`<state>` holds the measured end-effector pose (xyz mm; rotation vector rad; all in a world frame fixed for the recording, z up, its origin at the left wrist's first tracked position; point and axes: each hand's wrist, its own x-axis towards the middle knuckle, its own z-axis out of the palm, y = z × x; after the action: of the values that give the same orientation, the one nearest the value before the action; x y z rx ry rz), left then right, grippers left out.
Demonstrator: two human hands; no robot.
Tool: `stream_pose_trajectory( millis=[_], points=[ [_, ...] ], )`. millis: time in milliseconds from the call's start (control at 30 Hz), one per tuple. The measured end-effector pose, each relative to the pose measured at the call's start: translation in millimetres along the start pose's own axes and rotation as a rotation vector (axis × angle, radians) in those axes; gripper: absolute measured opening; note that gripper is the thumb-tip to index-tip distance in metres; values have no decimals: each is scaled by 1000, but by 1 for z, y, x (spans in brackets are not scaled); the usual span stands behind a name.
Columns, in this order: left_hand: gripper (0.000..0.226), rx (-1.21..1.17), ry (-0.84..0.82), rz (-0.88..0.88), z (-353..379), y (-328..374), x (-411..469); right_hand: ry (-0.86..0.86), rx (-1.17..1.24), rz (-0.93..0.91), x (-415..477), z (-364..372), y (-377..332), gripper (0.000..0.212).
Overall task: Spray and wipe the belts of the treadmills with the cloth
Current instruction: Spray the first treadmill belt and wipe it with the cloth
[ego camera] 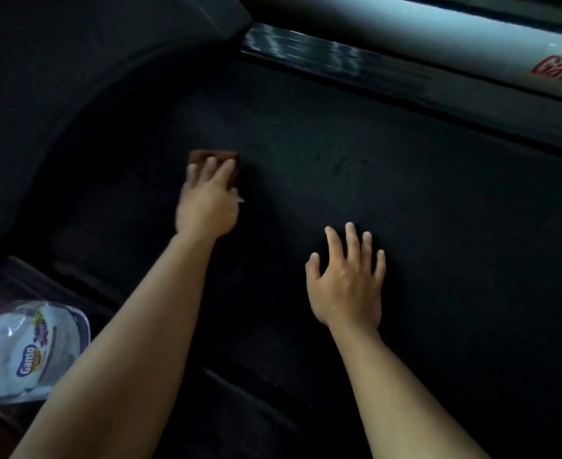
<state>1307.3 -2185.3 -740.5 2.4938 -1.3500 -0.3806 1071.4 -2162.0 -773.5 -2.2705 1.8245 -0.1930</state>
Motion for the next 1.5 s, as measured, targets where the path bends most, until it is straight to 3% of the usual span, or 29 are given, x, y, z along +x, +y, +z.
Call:
stream_pose_trajectory(
  millis=[133,233,367,567,700,800,900,1033,1133,1200,1400,1500],
  points=[
    [58,-34,-70,336,25,43,-38,12,0,1,1,1,0,58],
    [58,-61,-83,365,34,33,-84,33,3,-1,1,1,-1,58],
    [58,-94,11,151,23,-25,-110,21,4,-1,-1,0,0,58],
    [59,-29,187,-489,-13,-85,-67,22,1,-5,0,1,0,59],
    [62,-35,191,-610,-28,-86,-13,7,-3,-15,-1,1,0,60],
    [62,1,131,-438,-27,-73,20,-7,-15,-14,0,0,1,61],
    [60,20,39,-140,-10,-36,25,-6,-7,-18,0,0,1,61],
    [62,-23,-21,229,17,16,-34,25,9,-21,-1,1,1,60],
    [62,-42,-61,319,25,11,-96,32,9,-22,0,3,1,60],
    [62,-77,-10,236,23,-15,-123,44,8,-25,-1,2,1,59],
    [58,-118,138,-266,-6,-78,-107,1,13,-27,-4,-4,0,59],
    [58,-106,118,-342,-17,-82,-65,-25,18,-61,-6,-8,-1,60]
  ],
)
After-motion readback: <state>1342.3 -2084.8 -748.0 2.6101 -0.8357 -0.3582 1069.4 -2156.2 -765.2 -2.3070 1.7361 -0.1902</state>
